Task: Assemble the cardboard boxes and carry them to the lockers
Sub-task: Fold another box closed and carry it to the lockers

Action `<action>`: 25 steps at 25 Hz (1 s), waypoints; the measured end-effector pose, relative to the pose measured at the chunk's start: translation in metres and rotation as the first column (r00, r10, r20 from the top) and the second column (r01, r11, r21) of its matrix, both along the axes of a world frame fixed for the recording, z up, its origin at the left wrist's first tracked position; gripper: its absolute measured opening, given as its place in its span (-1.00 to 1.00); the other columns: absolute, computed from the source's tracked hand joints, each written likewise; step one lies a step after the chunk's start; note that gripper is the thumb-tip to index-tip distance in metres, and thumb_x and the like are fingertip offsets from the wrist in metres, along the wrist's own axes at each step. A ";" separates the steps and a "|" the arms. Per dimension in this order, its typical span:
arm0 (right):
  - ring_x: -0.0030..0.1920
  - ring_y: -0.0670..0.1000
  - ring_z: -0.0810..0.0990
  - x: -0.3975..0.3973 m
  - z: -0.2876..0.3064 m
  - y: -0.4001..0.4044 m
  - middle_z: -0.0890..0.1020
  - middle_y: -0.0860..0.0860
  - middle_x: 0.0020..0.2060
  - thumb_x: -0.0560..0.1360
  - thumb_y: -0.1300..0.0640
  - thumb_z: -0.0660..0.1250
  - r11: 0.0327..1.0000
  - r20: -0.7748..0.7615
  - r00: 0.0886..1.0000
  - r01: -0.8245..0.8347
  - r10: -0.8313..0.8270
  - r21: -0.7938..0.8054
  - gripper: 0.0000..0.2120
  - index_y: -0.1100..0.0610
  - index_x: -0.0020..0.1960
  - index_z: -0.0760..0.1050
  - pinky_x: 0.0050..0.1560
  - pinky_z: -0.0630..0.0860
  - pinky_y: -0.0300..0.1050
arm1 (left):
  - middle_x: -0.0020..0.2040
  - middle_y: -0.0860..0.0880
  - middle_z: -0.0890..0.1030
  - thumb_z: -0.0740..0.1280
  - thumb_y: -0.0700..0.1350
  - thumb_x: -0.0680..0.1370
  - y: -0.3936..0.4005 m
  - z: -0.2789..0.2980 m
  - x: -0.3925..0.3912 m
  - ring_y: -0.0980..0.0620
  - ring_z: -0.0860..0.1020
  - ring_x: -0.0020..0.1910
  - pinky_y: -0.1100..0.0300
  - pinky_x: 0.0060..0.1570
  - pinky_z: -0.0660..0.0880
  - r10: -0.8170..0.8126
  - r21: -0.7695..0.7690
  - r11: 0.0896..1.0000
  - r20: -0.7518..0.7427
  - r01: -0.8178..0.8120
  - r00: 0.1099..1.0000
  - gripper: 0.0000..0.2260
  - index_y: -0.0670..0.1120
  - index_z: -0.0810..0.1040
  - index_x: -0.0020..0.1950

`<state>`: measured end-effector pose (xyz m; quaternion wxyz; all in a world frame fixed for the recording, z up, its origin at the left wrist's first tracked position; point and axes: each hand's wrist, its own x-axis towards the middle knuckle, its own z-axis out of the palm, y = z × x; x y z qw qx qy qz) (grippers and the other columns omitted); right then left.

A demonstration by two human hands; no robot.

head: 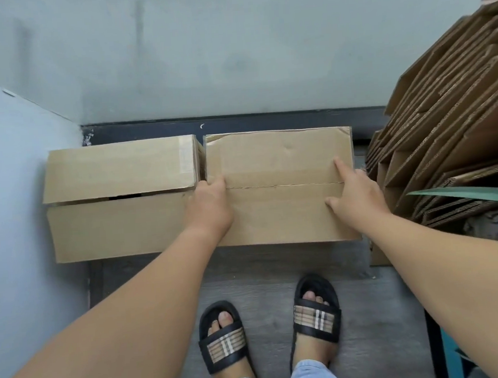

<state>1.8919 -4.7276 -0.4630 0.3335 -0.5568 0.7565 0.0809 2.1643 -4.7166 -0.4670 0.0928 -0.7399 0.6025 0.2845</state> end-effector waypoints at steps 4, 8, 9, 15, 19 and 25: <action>0.31 0.28 0.42 0.007 0.019 -0.007 0.32 0.18 0.36 0.55 -0.07 0.38 0.996 -0.073 0.995 -0.056 0.061 0.075 -0.31 -0.10 0.55 0.11 0.25 0.50 0.22 | 0.07 -0.14 0.48 0.25 -0.12 0.55 0.002 0.029 -0.012 -0.20 0.50 0.06 0.01 -0.08 0.45 -0.034 -0.023 0.999 0.075 0.036 0.997 -0.88 -0.13 0.46 0.04; 0.43 0.26 0.39 0.012 0.086 -0.025 0.39 0.15 0.47 0.57 -0.16 0.30 0.999 0.050 0.999 0.005 -0.008 0.044 -0.38 0.05 0.56 0.30 0.39 0.41 0.13 | 0.18 -0.14 0.55 0.16 0.11 0.59 -0.013 0.104 -0.013 -0.19 0.51 0.16 -0.02 0.09 0.48 -0.074 0.005 0.997 0.015 0.074 0.997 -0.66 -0.10 0.50 0.19; 0.44 0.23 0.40 0.013 0.106 -0.030 0.43 0.13 0.47 0.58 -0.17 0.29 0.998 0.095 0.995 0.014 -0.020 0.058 -0.39 0.07 0.54 0.34 0.42 0.38 0.09 | 0.22 -0.15 0.56 0.15 0.12 0.60 -0.019 0.126 -0.012 -0.20 0.50 0.21 -0.01 0.13 0.46 -0.091 0.018 0.996 -0.008 0.091 0.996 -0.62 -0.10 0.48 0.26; 0.43 0.12 0.44 0.009 0.305 -0.031 0.50 0.02 0.43 0.60 -0.20 0.24 0.997 0.312 0.947 0.078 -0.075 0.002 -0.45 0.07 0.49 0.43 0.39 0.36 -0.02 | 0.29 -0.09 0.57 0.11 0.25 0.59 -0.052 0.327 -0.019 -0.15 0.49 0.28 0.01 0.20 0.41 -0.121 0.070 0.988 -0.173 0.135 0.977 -0.55 0.00 0.51 0.28; 0.42 0.10 0.44 -0.007 0.425 -0.012 0.49 0.01 0.44 0.58 -0.25 0.19 0.987 0.340 0.933 0.149 -0.120 -0.059 -0.43 0.04 0.48 0.43 0.31 0.39 -0.02 | 0.23 -0.03 0.60 0.11 0.24 0.57 -0.060 0.446 -0.042 -0.11 0.51 0.24 0.04 0.13 0.42 -0.190 0.040 0.978 -0.249 0.207 0.950 -0.58 0.00 0.56 0.18; 0.49 0.10 0.37 -0.049 0.552 0.082 0.41 0.01 0.51 0.60 -0.26 0.20 0.887 0.340 0.879 0.415 -0.334 -0.201 -0.38 0.05 0.55 0.36 0.44 0.31 0.01 | 0.29 -0.07 0.58 0.09 0.18 0.65 -0.032 0.578 -0.104 -0.08 0.51 0.23 0.04 0.24 0.42 -0.547 -0.084 0.835 -0.249 0.544 0.800 -0.57 -0.06 0.55 0.28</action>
